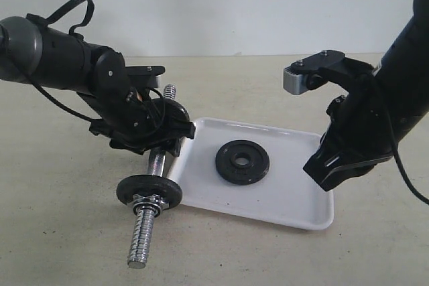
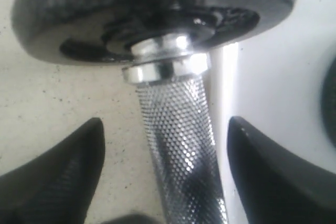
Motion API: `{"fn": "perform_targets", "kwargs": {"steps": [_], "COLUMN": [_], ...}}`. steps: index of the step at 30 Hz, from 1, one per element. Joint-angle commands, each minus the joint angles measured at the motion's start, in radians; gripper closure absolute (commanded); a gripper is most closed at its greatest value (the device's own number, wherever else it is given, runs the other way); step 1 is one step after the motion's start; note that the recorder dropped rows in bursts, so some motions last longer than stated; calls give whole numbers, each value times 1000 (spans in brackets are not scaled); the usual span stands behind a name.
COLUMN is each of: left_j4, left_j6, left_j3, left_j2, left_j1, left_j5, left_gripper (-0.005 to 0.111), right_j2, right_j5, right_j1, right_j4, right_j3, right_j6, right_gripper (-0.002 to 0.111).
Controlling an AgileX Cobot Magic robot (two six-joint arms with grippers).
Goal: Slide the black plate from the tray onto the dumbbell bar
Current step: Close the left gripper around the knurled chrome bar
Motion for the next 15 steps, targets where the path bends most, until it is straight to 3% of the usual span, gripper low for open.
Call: {"fn": "perform_targets", "kwargs": {"steps": [1,7,15], "left_j4": [0,0,0], "left_j6": [-5,-5,5], "left_j3": [-5,-5,-5], "left_j2": [3,3,3], "left_j1": [-5,-5,-5], "left_j5": [3,-15,-32], "left_gripper": [57,71,71], "right_j2": [-4,-4,-4], "right_j5": [-5,-4,3], "right_j1": [0,0,0], "right_j4": [5,5,5], "right_j3": [-6,-6,-6], "right_j6": [-11,-11,-11], "right_gripper": [109,109,109]}}
